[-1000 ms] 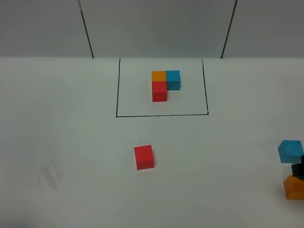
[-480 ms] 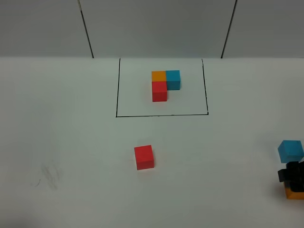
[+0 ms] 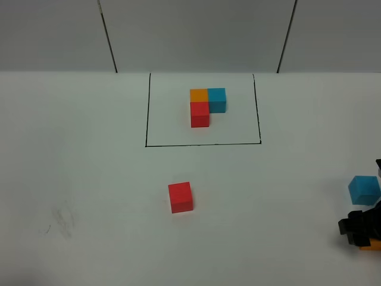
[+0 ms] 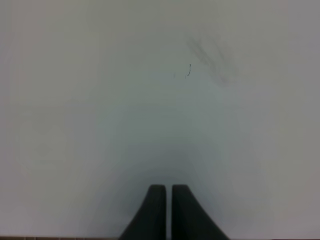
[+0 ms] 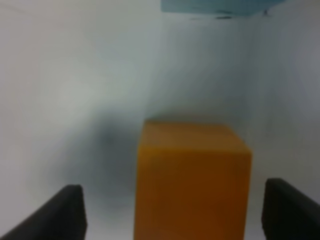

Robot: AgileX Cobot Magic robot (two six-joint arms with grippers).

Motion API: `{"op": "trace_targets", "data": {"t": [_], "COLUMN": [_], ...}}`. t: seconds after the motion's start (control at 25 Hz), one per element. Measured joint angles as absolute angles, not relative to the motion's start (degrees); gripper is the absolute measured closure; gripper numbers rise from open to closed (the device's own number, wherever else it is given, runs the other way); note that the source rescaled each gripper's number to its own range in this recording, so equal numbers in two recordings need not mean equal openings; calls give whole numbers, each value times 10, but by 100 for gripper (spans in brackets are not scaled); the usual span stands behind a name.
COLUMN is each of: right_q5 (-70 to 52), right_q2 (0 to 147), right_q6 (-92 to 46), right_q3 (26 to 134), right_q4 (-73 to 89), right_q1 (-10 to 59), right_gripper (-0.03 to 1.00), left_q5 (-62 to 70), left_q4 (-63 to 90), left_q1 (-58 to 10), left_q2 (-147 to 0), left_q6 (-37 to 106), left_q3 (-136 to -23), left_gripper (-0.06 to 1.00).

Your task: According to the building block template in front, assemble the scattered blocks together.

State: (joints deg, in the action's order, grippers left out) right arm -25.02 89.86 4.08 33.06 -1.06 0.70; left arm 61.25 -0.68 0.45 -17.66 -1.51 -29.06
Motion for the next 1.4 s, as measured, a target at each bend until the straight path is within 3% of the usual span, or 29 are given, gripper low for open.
{"op": "trace_targets", "data": {"t": [0.52, 0.64, 0.76, 1.4], "right_q5": [-219, -209, -197, -192], "right_q2": [946, 947, 947, 918], "right_q6": [43, 43, 44, 38], "right_q3": [330, 330, 330, 329], "right_q4": [-21, -26, -28, -40], "right_q1": [7, 7, 7, 7], "right_gripper": [9, 21, 42, 41], "left_q5": [613, 613, 613, 613], "left_q4": [-7, -7, -7, -7], "left_q1": [5, 5, 5, 5], "left_q2": [-177, -177, -177, -177], "left_q6": [-15, -15, -15, -15], "left_q3": [-291, -291, -291, -291], "left_gripper": [94, 94, 94, 94]}}
